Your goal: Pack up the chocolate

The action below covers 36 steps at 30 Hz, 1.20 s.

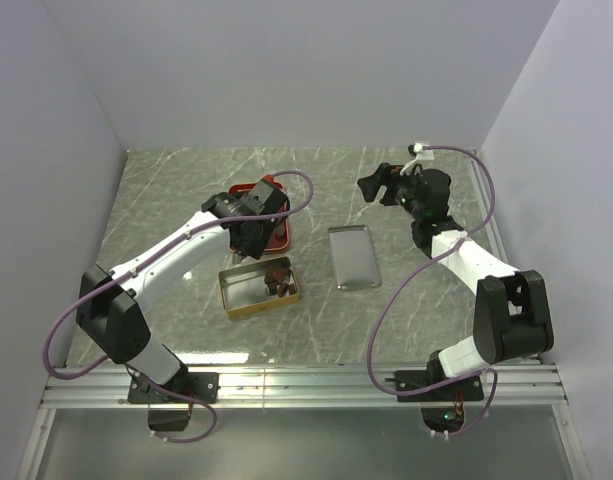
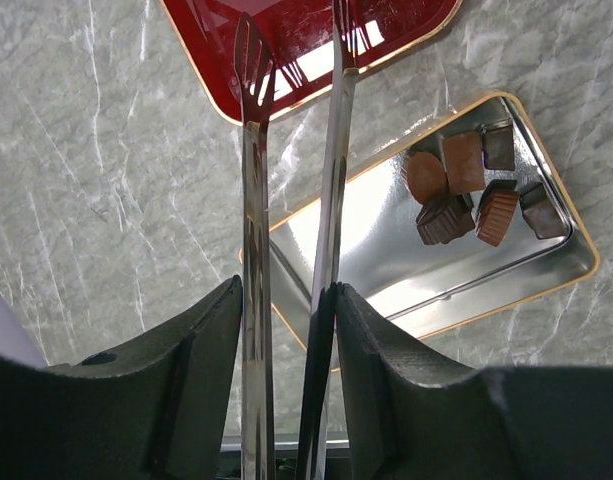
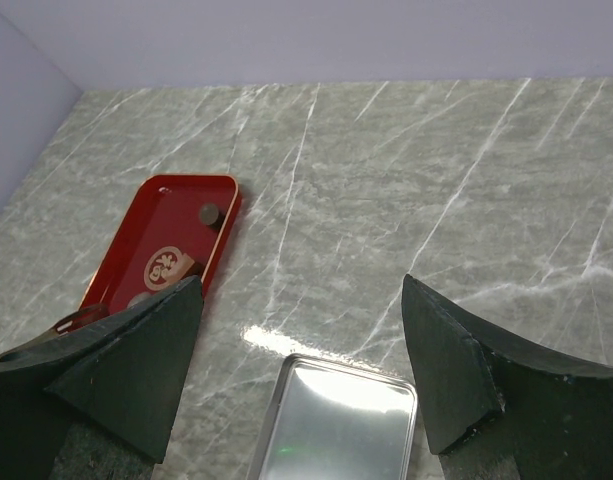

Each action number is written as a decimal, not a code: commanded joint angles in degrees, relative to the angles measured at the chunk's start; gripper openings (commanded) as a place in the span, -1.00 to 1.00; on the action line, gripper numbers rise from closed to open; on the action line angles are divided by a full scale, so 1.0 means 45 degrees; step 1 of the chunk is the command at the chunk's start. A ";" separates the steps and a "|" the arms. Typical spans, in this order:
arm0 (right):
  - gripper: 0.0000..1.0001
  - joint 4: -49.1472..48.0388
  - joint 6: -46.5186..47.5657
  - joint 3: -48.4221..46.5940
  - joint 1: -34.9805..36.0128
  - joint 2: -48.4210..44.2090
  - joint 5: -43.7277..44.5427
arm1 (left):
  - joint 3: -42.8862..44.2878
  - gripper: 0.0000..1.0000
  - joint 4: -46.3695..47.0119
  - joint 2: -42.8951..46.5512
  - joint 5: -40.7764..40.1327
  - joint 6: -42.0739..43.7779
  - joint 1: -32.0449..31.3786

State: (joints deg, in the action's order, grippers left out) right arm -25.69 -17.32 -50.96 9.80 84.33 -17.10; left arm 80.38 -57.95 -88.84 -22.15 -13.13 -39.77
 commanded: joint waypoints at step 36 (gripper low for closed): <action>0.74 -0.0306 0.0021 -0.0551 -0.0108 0.0263 -0.0067 | 0.0888 -0.13 0.0925 -0.1040 0.0547 0.0885 0.0536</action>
State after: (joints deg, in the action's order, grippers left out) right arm -25.65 -17.30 -51.07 9.74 84.97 -17.41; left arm 81.73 -55.31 -93.67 -20.60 -10.11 -37.71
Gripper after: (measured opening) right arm 0.867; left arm 0.441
